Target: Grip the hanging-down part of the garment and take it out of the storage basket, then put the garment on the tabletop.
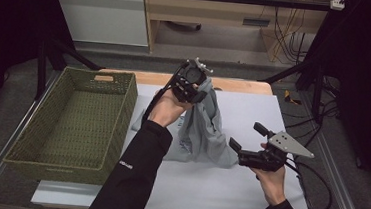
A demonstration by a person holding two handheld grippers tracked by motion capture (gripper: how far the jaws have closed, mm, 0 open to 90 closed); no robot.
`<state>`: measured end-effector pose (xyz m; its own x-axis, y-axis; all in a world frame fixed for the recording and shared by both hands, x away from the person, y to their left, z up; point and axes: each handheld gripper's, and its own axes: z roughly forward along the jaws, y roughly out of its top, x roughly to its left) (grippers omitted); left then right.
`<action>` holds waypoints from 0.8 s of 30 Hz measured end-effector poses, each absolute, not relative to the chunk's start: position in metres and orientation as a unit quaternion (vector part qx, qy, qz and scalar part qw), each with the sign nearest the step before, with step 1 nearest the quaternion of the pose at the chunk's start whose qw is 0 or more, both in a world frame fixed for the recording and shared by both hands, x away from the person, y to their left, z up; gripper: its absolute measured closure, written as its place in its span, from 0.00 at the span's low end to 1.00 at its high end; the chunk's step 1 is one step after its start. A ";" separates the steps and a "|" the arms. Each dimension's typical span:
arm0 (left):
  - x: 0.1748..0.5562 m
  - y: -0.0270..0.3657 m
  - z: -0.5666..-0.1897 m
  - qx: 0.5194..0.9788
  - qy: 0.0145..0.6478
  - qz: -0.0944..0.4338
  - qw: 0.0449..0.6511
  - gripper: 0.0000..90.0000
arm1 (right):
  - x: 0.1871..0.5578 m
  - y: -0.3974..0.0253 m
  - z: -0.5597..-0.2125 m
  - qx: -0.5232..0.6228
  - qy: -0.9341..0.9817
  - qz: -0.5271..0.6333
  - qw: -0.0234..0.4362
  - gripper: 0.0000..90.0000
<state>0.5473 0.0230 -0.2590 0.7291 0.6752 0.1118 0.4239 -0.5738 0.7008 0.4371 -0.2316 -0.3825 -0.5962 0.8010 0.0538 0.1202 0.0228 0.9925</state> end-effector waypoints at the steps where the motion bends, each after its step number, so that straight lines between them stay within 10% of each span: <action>1: 0.547 0.024 -0.259 0.867 0.317 0.185 0.337 0.88 | 0.436 -0.232 -0.383 0.355 0.657 0.604 0.278 0.01; 24: 0.529 0.030 -0.301 0.863 0.315 0.172 0.355 0.88 | 0.422 -0.256 -0.405 0.378 0.645 0.602 0.281 0.01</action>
